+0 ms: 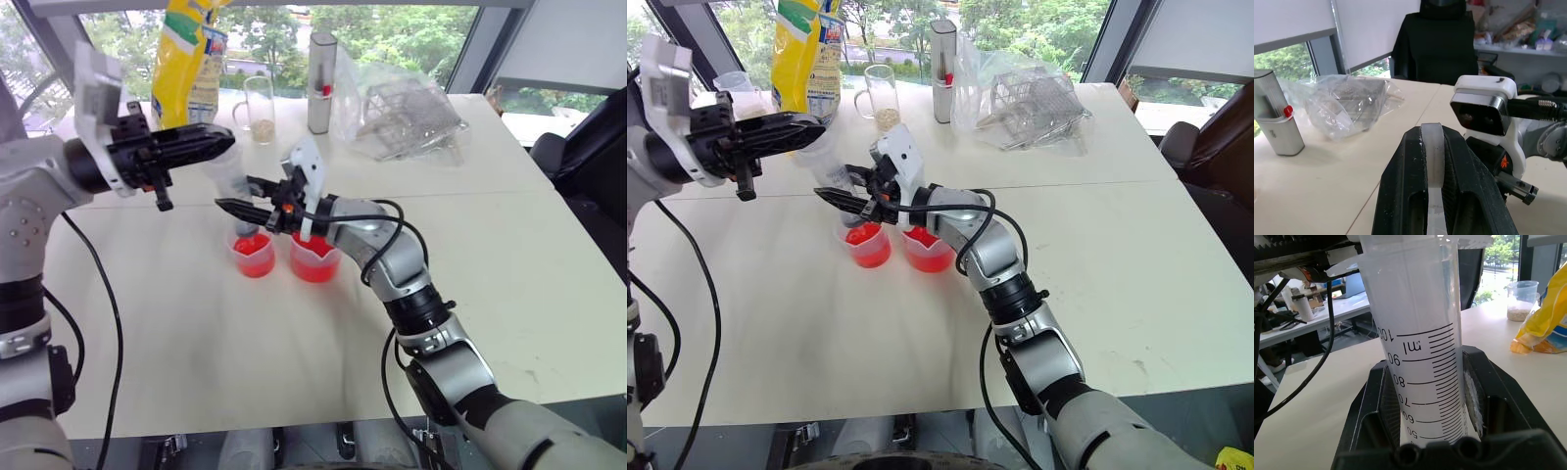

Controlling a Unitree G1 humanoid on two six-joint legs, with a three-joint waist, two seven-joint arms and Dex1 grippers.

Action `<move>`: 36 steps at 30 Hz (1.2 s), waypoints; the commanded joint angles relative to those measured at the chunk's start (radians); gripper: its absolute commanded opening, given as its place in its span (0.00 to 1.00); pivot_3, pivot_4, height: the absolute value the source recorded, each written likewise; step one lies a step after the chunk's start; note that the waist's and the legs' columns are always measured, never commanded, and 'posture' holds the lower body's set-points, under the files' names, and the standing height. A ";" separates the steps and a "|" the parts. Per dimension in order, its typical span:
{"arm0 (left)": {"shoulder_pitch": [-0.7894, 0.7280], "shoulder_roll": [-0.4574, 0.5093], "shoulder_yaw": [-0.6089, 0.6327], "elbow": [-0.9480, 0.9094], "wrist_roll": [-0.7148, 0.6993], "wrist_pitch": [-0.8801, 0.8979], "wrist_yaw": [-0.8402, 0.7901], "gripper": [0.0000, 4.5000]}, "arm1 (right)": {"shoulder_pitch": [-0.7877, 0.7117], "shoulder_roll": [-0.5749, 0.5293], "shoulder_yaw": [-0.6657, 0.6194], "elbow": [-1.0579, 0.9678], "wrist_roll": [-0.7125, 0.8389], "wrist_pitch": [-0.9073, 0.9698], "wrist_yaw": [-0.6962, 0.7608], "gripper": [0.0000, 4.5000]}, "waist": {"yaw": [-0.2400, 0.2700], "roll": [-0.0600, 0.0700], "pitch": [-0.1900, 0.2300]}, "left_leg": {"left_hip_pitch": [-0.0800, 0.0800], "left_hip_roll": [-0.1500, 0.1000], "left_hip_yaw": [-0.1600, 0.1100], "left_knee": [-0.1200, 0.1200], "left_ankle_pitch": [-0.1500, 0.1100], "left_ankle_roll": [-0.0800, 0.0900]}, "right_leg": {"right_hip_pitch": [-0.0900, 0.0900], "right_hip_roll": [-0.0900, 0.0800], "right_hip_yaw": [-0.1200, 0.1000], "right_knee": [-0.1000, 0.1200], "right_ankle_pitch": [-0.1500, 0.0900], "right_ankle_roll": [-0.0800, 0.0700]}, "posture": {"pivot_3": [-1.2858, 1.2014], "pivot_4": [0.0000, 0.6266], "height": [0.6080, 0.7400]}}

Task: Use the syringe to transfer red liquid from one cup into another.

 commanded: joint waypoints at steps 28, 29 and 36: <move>0.170 0.046 0.180 -0.087 -0.103 0.067 0.078 0.98 | -0.180 -0.081 -0.291 -0.198 0.268 0.359 -0.183 0.32 | 0.003 0.000 0.000 | 0.000 0.001 0.000 0.000 0.000 0.000 | 0.000 -0.002 -0.001 0.000 0.000 0.000 | 0.52 0.24 1.00; 0.183 0.040 0.165 -0.095 -0.090 0.053 0.071 0.98 | -0.226 -0.123 -0.330 -0.188 0.292 0.423 -0.205 0.32 | 0.003 0.000 0.000 | 0.000 0.001 0.000 0.000 0.000 0.000 | 0.000 -0.002 -0.001 0.000 0.000 0.000 | 0.52 0.24 1.00; 0.234 -0.006 0.105 -0.115 -0.041 -0.020 0.049 0.98 | -0.534 -0.474 -0.381 0.053 0.272 1.019 -0.321 0.32 | 0.002 0.000 0.000 | -0.001 0.001 0.000 -0.002 0.000 0.000 | -0.001 -0.002 -0.001 -0.002 0.000 -0.001 | 0.52 0.24 1.00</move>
